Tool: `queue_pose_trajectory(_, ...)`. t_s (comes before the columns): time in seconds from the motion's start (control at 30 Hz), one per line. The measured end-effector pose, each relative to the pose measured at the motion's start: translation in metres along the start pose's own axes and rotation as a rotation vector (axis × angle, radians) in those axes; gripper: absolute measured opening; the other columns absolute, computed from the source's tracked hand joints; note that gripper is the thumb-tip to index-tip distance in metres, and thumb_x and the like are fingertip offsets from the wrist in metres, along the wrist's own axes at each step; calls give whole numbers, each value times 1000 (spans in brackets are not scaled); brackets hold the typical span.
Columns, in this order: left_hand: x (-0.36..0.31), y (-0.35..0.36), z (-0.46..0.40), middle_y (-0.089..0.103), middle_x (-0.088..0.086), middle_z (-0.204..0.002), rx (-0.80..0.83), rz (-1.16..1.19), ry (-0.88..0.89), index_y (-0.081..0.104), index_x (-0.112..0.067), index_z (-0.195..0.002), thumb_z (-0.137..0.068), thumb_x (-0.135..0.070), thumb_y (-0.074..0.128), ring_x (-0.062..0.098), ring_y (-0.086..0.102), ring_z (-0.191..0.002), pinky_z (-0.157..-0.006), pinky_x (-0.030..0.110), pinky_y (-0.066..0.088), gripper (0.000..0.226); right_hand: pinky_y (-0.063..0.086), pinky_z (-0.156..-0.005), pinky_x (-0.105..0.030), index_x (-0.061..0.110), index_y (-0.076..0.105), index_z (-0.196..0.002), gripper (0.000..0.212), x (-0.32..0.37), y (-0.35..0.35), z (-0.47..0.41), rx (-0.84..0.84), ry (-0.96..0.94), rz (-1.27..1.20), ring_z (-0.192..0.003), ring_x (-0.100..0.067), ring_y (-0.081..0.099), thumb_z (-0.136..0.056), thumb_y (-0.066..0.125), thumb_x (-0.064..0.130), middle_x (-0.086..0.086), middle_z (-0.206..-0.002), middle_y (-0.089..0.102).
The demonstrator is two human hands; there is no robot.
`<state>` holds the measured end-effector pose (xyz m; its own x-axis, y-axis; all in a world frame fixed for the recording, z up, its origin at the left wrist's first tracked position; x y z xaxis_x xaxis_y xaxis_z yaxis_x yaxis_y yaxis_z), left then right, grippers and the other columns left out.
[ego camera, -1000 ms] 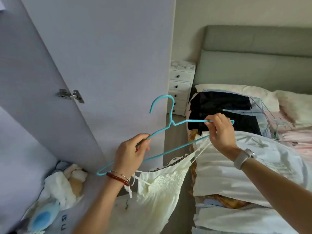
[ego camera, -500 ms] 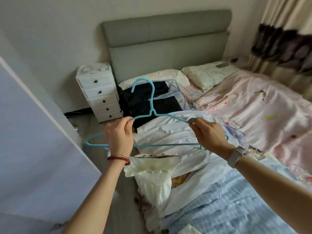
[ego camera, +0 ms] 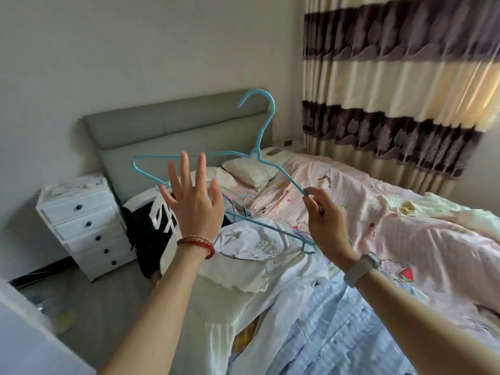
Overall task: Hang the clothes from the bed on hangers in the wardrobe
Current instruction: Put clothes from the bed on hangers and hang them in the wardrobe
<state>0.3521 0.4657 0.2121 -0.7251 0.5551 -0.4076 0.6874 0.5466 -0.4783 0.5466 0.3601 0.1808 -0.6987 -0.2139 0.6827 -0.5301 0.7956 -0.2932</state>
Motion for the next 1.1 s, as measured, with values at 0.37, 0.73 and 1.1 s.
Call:
queue_pose_trajectory(0.37, -176, 65, -37, 15, 6, -154, 149, 79, 146, 30, -29, -143, -87, -37, 35, 29, 5, -142, -108, 56, -6, 56, 40, -58, -25, 11, 65, -97, 18, -46, -156, -111, -384, 51, 9, -53, 3, 48, -86, 50, 16, 19, -64, 52)
queue_pose_trajectory(0.73, -297, 197, -9, 3, 2, -156, 447, 117, 306, 21, -29, -145, -93, -35, 35, 20, -5, -143, -113, 49, -1, 54, 37, -71, -32, 18, 64, -104, 23, -156, -291, -184, -560, 276, 273, -85, -28, 57, -92, 45, 17, -11, -93, 67)
queue_pose_trajectory(1.1, -230, 335, 160, 5, -1, -155, 1009, -26, -43, 20, -24, -145, -91, -30, 46, 19, 6, -141, -112, 46, 10, 60, 44, -75, -38, 11, 63, -110, 28, -350, -240, -47, -177, 483, 516, -96, -37, 61, -91, 44, 22, -14, -108, 67)
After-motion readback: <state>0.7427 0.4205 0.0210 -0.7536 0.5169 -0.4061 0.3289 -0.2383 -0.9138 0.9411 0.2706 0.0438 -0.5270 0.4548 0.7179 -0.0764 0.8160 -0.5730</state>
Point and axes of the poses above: each hand's wrist, its own z-axis away from the middle knuckle, its own y-axis out of the palm, x = y × z, the point moved 1 cm from there along -z, towards the middle knuckle
